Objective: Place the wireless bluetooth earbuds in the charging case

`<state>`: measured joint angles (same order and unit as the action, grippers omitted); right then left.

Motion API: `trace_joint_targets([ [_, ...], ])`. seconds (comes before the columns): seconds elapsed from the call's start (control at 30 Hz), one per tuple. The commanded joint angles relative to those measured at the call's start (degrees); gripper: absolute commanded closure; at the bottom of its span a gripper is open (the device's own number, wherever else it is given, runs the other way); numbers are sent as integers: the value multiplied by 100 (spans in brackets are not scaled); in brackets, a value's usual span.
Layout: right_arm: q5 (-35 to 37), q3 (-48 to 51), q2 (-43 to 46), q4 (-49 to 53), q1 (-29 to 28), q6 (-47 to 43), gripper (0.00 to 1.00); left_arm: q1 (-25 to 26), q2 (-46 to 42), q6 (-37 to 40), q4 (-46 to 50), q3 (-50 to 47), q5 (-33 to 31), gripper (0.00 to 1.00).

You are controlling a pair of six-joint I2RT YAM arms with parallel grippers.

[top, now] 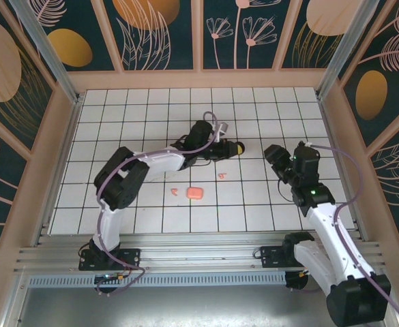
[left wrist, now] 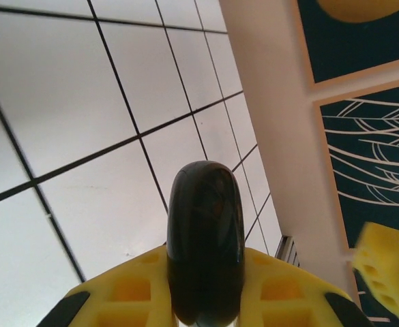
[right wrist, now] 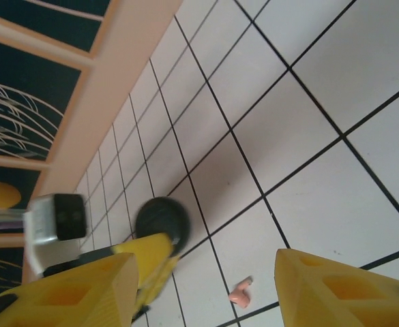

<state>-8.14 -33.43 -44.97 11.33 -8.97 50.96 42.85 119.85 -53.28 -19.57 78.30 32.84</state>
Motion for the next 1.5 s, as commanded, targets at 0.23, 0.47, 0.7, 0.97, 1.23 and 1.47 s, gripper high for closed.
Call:
trace_joint_targets([
  [0.23,-236,-189,-66,458,342,-234,45,259,1047,-130,1300,1406,-189,88],
  [0.47,-492,-676,-648,438,344,-321,46,298,1298,-38,1609,1602,-217,85],
  [0.7,-513,-965,-1042,752,349,-637,47,341,1563,-35,1884,1803,-172,85],
  [0.97,-513,-1135,-1484,749,348,-717,48,347,1719,203,2462,2123,-239,83],
  [1.23,-627,-1409,-1913,704,349,-788,49,344,1857,397,2942,2435,-322,74],
  [1.47,-575,-1505,-1926,780,349,-840,49,347,1862,532,3173,2441,-428,65],
])
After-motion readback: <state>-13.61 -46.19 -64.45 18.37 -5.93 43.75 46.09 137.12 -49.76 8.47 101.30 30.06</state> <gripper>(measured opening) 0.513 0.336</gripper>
